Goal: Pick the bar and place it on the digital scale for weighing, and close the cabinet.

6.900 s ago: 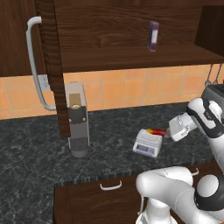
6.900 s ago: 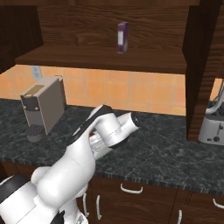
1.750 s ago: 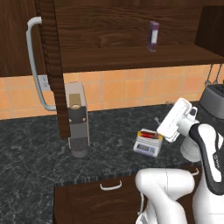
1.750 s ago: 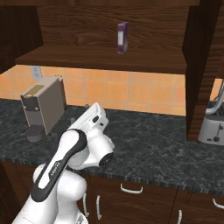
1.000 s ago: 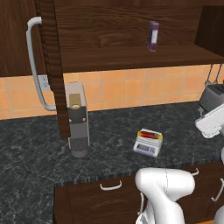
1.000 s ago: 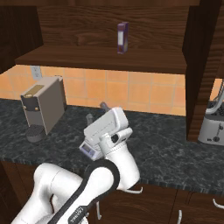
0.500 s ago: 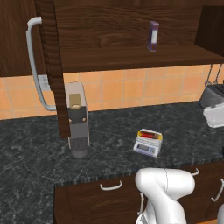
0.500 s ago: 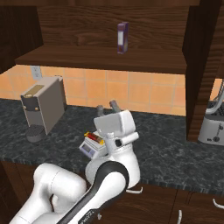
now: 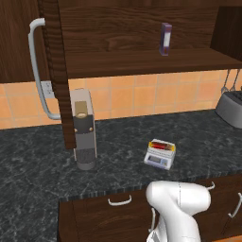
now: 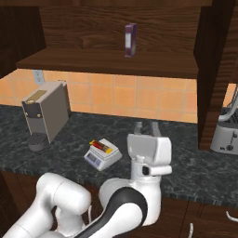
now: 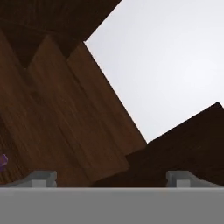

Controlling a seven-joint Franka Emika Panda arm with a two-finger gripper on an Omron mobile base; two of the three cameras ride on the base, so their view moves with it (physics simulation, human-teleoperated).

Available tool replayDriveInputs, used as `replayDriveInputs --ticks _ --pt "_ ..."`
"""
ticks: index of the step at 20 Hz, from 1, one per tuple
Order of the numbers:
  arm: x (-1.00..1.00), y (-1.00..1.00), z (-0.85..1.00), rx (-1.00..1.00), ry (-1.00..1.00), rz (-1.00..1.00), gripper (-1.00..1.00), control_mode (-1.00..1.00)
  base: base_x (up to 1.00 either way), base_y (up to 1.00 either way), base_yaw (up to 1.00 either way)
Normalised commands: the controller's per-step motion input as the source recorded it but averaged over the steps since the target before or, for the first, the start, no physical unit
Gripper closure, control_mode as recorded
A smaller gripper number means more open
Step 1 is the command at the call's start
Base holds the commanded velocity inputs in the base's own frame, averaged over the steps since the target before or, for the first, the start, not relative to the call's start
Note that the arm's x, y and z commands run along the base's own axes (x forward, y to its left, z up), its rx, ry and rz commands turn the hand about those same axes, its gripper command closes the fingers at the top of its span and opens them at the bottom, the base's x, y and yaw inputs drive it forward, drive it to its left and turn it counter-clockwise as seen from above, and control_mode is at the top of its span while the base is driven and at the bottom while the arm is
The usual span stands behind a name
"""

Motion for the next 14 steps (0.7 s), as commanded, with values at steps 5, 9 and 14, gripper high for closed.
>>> replayDriveInputs --ticks 5,9,14 --pt "-0.49 -0.94 -0.02 0.13 0.38 -0.35 -1.0 -1.0 0.0 0.0 0.0" --pt "-0.59 -0.97 0.0 0.15 0.4 -0.33 -1.0 -1.0 0.0 0.0 0.0" --pt "-0.53 -0.73 -0.11 0.05 0.2 -0.25 -1.0 -1.0 0.0 0.0 0.0"
